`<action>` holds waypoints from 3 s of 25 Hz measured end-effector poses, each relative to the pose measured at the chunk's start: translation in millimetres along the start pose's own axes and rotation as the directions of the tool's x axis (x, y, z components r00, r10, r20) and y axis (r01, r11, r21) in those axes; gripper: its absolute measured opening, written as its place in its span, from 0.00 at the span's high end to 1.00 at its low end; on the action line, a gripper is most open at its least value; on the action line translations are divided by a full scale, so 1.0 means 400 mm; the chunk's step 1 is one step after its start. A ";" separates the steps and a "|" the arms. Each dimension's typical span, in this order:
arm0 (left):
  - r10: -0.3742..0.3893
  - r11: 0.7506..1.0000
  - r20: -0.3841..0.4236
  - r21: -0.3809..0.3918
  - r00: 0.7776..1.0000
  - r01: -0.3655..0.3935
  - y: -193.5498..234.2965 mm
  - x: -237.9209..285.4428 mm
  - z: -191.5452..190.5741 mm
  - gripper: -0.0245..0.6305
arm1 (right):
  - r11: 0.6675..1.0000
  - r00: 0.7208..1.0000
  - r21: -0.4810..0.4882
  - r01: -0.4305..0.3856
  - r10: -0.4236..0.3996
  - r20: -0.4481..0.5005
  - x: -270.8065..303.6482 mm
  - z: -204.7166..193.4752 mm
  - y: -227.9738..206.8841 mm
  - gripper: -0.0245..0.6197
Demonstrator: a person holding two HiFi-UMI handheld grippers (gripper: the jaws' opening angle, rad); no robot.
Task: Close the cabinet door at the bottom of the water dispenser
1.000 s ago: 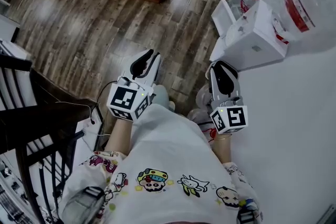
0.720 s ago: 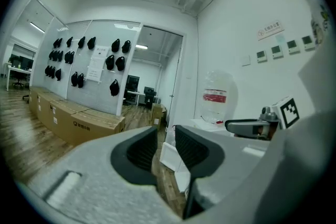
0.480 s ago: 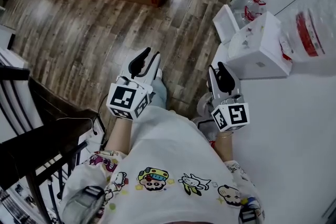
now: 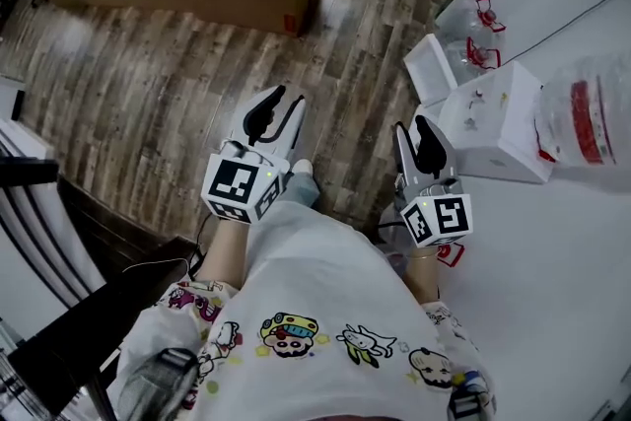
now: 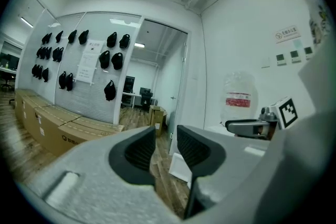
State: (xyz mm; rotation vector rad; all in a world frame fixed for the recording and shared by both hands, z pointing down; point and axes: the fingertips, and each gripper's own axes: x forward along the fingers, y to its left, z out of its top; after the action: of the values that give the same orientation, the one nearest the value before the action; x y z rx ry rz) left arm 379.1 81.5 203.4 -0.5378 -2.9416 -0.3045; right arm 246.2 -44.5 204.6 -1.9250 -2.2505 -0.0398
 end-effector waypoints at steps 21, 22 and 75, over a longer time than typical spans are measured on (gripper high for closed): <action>-0.051 0.998 -0.038 -0.040 0.998 0.049 0.238 0.208 0.004 0.75 | 0.991 0.990 0.022 0.131 -0.130 -0.047 0.249 -0.003 -0.128 0.74; -0.047 0.998 -0.038 -0.039 0.998 0.045 0.247 0.230 0.004 0.75 | 0.991 0.991 0.028 0.129 -0.127 -0.045 0.268 -0.007 -0.146 0.74; -0.882 0.336 -0.339 0.036 0.328 0.941 -0.193 1.589 0.226 0.75 | 0.330 0.371 0.300 0.895 -0.924 -0.090 0.434 0.114 -0.995 0.74</action>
State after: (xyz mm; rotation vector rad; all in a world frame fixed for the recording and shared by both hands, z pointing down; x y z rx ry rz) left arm -246.7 243.6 209.6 1.2343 -2.5668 -0.0919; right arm -175.2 66.9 224.5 -0.2651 -2.8640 0.2467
